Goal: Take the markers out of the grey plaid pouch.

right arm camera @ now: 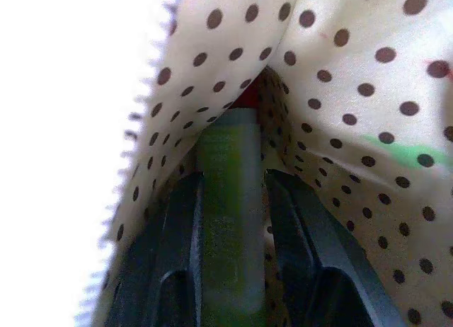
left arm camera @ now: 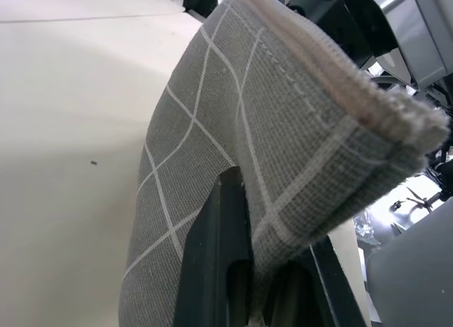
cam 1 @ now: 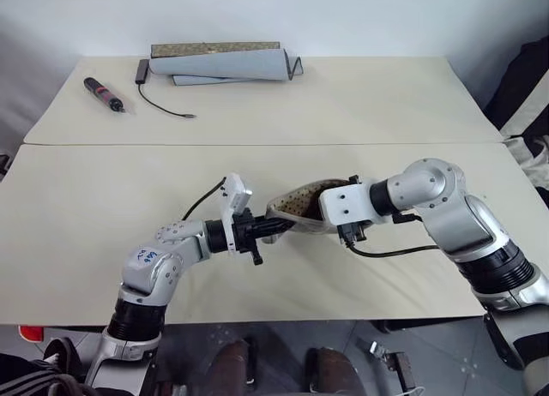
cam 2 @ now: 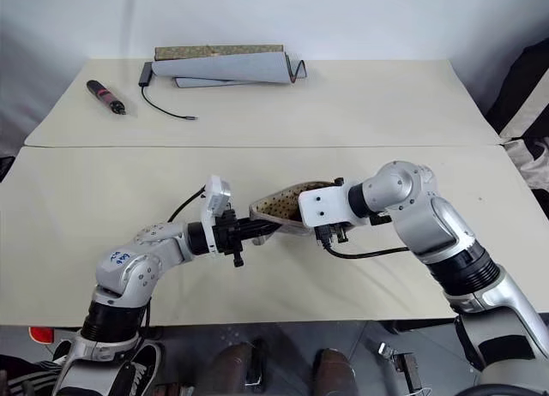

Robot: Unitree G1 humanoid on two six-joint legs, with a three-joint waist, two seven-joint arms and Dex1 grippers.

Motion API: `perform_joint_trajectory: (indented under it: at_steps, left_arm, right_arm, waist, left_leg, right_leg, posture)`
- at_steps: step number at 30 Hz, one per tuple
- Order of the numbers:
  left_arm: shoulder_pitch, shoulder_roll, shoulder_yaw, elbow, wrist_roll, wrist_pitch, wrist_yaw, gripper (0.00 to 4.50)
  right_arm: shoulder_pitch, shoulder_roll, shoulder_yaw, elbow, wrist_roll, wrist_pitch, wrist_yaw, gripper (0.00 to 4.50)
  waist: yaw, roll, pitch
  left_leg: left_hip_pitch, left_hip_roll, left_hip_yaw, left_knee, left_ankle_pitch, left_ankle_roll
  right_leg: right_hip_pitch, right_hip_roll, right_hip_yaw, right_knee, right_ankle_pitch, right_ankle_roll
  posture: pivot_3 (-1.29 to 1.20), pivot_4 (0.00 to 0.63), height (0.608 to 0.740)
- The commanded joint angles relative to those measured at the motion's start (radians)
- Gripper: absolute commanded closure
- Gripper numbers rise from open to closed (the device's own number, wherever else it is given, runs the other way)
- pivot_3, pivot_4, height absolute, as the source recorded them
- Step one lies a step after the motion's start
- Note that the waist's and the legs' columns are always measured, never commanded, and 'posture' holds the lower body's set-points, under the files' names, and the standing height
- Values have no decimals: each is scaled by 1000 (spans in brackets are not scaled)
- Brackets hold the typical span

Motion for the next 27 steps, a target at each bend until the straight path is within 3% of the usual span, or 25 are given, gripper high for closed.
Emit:
perform_joint_trajectory:
  at_steps: [1, 19, 22, 27]
  left_arm:
    - [10, -7, 9, -20, -18, -23, -2, 4500]
    - [34, -11, 22, 12, -10, -56, 23, 4500]
    - [41, -10, 19, 20, -9, -62, 21, 4500]
    - [46, -10, 16, 21, -9, -63, 21, 4500]
  right_arm:
    - [-21, 14, 30, 27, -30, 1, -1, 3126]
    - [-52, 82, 38, 148, -69, -25, -58, 3126]
    - [-45, 79, 45, 138, -68, -9, -44, 2232]
    - [-33, 87, 66, 150, -100, -46, -71, 2232]
  waist:
    - [0, 0, 0]
    - [-1, 0, 0]
    - [-1, 0, 0]
    - [-1, 0, 0]
  left_leg:
    - [0, 0, 0, 0, 0, 0]
    - [0, 0, 0, 0, 0, 0]
    - [0, 0, 0, 0, 0, 0]
    - [0, 0, 0, 0, 0, -1]
  right_leg:
    - [0, 0, 0, 0, 0, 0]
    - [0, 0, 0, 0, 0, 0]
    - [0, 0, 0, 0, 0, 0]
    - [0, 0, 0, 0, 0, 0]
  posture:
    - [0, 150, 740]
    - [0, 150, 740]
    - [0, 150, 740]
    - [0, 150, 740]
